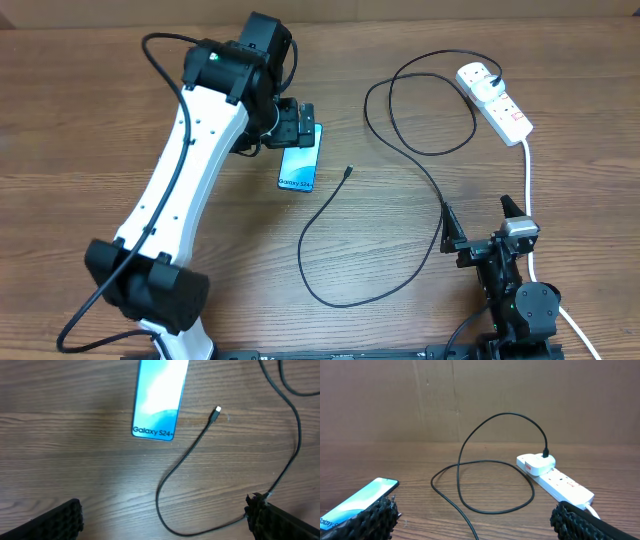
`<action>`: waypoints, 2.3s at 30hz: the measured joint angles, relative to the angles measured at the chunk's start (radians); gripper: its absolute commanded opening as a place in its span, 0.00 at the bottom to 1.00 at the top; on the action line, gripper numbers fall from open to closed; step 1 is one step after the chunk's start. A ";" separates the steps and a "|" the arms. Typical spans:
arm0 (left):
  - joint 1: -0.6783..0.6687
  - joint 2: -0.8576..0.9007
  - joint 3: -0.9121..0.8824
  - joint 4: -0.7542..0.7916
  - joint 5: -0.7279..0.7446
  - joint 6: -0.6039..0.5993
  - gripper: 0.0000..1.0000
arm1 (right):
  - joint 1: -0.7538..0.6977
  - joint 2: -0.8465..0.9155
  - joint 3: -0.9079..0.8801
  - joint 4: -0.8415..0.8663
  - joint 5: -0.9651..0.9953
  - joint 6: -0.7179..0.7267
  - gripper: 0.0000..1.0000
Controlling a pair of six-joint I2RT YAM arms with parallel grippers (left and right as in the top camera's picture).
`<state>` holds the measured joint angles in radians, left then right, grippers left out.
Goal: Plug charger to phone and switch on socket
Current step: 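Raise the left gripper and move it over the phone, then lower the open left gripper around the phone's top edge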
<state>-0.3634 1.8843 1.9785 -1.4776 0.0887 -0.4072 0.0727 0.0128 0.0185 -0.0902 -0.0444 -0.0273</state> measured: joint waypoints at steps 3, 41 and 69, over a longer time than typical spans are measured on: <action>-0.002 0.035 0.001 0.001 0.009 0.000 1.00 | 0.000 0.000 0.000 0.001 0.000 0.000 1.00; -0.024 0.153 -0.054 0.321 -0.041 0.149 1.00 | 0.000 0.000 0.000 0.000 0.000 0.000 1.00; -0.077 0.290 -0.155 0.447 -0.153 0.084 1.00 | 0.000 0.000 0.000 0.000 0.000 0.000 1.00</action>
<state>-0.4408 2.1746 1.8233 -1.0309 -0.0647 -0.3229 0.0727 0.0128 0.0185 -0.0898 -0.0441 -0.0269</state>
